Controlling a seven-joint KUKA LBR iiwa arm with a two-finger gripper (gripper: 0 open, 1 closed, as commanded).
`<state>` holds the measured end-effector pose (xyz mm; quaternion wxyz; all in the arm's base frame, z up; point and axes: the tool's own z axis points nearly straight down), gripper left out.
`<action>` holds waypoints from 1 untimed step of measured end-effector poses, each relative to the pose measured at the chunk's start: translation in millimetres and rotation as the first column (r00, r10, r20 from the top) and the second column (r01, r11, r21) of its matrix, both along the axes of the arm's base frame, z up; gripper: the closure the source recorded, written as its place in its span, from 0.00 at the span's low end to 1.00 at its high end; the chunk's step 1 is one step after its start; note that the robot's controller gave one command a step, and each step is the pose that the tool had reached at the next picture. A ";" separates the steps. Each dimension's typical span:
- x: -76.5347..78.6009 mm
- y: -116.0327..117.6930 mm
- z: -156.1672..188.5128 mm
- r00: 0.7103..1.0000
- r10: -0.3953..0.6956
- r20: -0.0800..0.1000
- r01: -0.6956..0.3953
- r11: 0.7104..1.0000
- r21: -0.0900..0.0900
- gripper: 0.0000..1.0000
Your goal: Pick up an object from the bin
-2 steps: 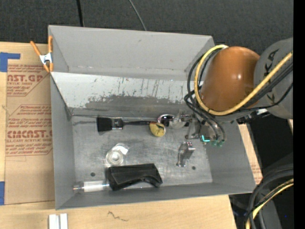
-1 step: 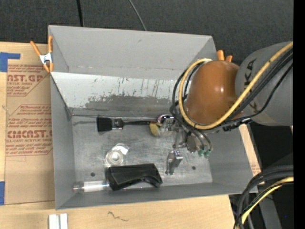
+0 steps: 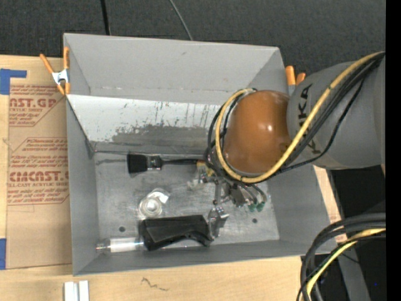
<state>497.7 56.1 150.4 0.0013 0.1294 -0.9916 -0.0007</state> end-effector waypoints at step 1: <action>-5.4 16.5 -48.7 0.968 0.251 0.009 -0.251 0.968 -0.001 0.00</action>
Offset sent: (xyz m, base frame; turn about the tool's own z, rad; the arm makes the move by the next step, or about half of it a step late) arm 0.0020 0.0130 -0.0804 -0.2500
